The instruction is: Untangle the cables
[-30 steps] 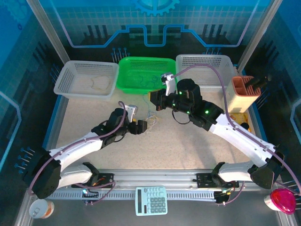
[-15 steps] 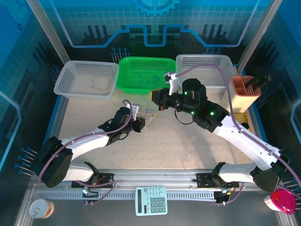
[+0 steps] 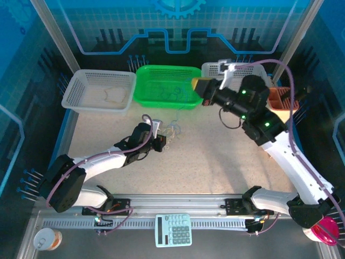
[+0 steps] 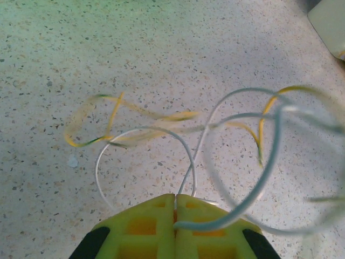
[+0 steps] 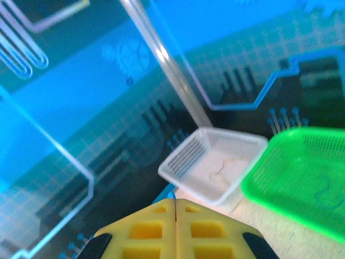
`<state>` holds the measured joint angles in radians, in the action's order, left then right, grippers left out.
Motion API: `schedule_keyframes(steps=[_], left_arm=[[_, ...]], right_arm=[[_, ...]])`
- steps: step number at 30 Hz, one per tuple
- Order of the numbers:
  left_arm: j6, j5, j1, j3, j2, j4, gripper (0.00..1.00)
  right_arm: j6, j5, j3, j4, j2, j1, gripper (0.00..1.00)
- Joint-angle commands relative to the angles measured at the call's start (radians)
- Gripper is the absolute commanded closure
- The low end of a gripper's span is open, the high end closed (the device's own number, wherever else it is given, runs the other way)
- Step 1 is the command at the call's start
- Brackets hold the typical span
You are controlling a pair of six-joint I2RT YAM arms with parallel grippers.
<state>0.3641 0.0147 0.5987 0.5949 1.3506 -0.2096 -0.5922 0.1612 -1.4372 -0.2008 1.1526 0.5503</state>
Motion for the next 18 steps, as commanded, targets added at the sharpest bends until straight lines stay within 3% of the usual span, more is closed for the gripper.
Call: schedule_keyframes(steps=[1,9,17,18], left_arm=[[0.008,0.001,0.005,-0.023,0.011,-0.018,1.00],[0.007,-0.001,0.006,-0.041,0.010,-0.020,1.00],[0.021,0.014,0.005,-0.040,-0.007,-0.013,1.00],[0.023,0.019,0.005,-0.038,-0.013,-0.008,0.96]], right_arm=[[-0.026,0.041,-0.074,0.037,-0.038,-0.058,1.00],[-0.057,0.056,-0.104,0.042,-0.060,-0.170,1.00],[-0.105,0.109,-0.025,0.070,-0.060,-0.187,1.00],[-0.109,0.107,-0.011,0.073,-0.064,-0.187,1.00]])
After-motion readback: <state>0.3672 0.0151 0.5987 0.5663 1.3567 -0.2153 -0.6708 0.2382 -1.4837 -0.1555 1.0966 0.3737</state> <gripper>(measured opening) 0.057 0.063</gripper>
